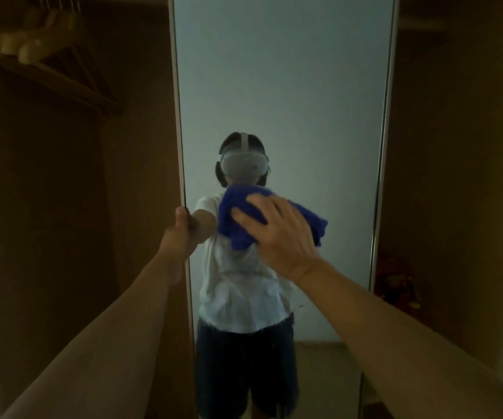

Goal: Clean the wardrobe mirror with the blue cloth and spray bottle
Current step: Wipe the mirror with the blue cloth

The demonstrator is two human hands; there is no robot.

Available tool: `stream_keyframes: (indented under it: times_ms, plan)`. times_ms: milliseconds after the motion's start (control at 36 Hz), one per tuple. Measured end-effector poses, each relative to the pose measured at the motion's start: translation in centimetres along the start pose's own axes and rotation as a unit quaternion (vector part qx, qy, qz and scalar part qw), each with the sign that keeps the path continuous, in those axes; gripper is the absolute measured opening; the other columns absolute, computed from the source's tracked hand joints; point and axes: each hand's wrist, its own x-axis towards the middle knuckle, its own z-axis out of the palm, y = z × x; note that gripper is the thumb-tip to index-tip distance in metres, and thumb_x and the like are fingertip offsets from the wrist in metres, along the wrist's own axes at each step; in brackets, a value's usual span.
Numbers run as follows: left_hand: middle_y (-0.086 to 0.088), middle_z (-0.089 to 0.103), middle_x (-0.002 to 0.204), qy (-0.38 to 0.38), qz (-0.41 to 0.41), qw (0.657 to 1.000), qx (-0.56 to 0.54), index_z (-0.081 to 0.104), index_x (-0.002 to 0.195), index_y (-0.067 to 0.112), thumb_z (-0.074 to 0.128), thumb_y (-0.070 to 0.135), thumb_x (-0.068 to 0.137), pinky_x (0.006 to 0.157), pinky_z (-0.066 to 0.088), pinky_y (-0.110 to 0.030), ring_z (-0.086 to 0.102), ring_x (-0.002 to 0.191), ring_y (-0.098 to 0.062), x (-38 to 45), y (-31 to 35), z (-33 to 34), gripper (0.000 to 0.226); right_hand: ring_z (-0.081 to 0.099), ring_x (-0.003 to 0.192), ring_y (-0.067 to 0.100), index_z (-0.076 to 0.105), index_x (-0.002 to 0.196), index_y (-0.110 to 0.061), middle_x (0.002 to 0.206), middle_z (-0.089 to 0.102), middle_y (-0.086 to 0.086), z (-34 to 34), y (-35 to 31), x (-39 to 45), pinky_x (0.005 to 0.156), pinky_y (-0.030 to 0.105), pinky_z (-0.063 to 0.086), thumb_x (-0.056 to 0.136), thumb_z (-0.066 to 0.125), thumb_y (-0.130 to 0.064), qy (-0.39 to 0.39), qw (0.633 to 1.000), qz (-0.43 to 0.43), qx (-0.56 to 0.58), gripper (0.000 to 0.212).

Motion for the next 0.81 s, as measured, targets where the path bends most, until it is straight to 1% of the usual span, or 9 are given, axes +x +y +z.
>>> stream_keyframes:
  times_ms: [111,194,278,361,417,528,611,722,806]
  plan:
    - [-0.007,0.053,0.106,0.005,-0.007,1.0,-0.009,0.045,0.13,0.007,0.026,0.064,0.09,0.083,0.043,-0.035,0.054,0.094,-0.021,0.7,-0.3,0.6,0.072,0.065,0.091,0.036,0.07,0.112,-0.013,0.114,0.067,0.014,0.3,0.7,0.1,0.071,0.043,0.057,0.072,0.068,-0.006,0.018,0.999,-0.007,-0.033,0.041]
    - [-0.013,0.057,0.116,0.015,0.018,1.0,-0.007,0.049,0.126,0.004,0.027,0.064,0.09,0.091,0.045,-0.041,0.057,0.101,-0.028,0.7,-0.6,0.7,0.074,0.065,0.09,0.036,0.071,0.111,-0.013,0.114,0.067,0.011,0.9,0.3,-1.5,0.073,0.042,0.057,0.073,0.058,-0.006,0.008,0.999,-0.012,-0.031,0.041]
    - [-0.02,0.054,0.127,0.01,0.028,1.0,0.01,0.052,0.122,0.006,0.027,0.066,0.088,0.096,0.043,-0.046,0.053,0.113,-0.036,0.8,-0.7,0.6,0.074,0.065,0.09,0.035,0.071,0.111,-0.014,0.115,0.067,0.01,1.4,0.3,-3.3,0.076,0.041,0.056,0.074,0.062,-0.006,-0.023,0.999,-0.035,-0.035,0.038]
    - [-0.015,0.059,0.115,0.026,-0.005,0.999,-0.029,0.054,0.11,0.011,0.028,0.069,0.086,0.086,0.046,-0.039,0.059,0.094,-0.026,1.3,-0.5,0.7,0.068,0.065,0.087,0.033,0.071,0.11,-0.016,0.116,0.067,0.009,1.6,0.4,-5.3,0.075,0.041,0.055,0.071,0.071,-0.005,-0.045,0.997,-0.063,-0.021,0.041]
    - [-0.014,0.061,0.11,0.03,-0.02,0.999,-0.027,0.057,0.111,0.009,0.028,0.071,0.084,0.086,0.048,-0.04,0.06,0.093,-0.026,1.5,-0.4,0.6,0.075,0.065,0.084,0.032,0.072,0.108,-0.017,0.114,0.068,0.008,1.5,0.6,-6.6,0.075,0.04,0.055,0.067,0.073,-0.005,-0.051,0.995,-0.084,-0.015,0.042]
    - [-0.011,0.063,0.1,0.036,-0.02,0.999,-0.026,0.06,0.094,0.013,0.029,0.073,0.083,0.085,0.05,-0.04,0.061,0.089,-0.025,1.6,-0.5,0.4,0.067,0.065,0.085,0.031,0.072,0.107,-0.017,0.112,0.068,0.006,0.8,1.8,-7.3,0.074,0.041,0.056,0.069,0.072,-0.005,-0.06,0.992,-0.11,-0.029,0.04]
    - [-0.01,0.062,0.091,0.031,-0.005,0.999,-0.031,0.056,0.09,0.013,0.029,0.069,0.086,0.089,0.049,-0.042,0.062,0.089,-0.026,1.6,-0.8,0.5,0.063,0.064,0.086,0.033,0.07,0.111,-0.016,0.114,0.067,0.009,-0.1,3.4,-6.5,0.072,0.042,0.056,0.072,0.063,-0.002,-0.037,0.996,-0.066,-0.054,0.042]
    - [-0.007,0.06,0.081,0.041,0.008,0.999,-0.03,0.055,0.095,0.011,0.028,0.065,0.089,0.082,0.049,-0.039,0.06,0.081,-0.024,1.9,-1.2,0.7,0.06,0.063,0.089,0.036,0.068,0.115,-0.014,0.117,0.066,0.011,-1.5,5.4,-4.6,0.066,0.04,0.055,0.065,0.072,0.001,-0.009,0.996,0.009,-0.085,0.052]
    - [-0.005,0.056,0.078,0.056,0.015,0.998,-0.022,0.052,0.084,0.013,0.027,0.062,0.091,0.078,0.046,-0.037,0.057,0.078,-0.022,2.0,-1.2,0.9,0.055,0.062,0.095,0.039,0.065,0.12,-0.015,0.122,0.063,0.011,-2.2,6.6,-3.4,0.064,0.043,0.056,0.067,0.078,-0.005,-0.014,0.993,0.072,-0.095,0.055]
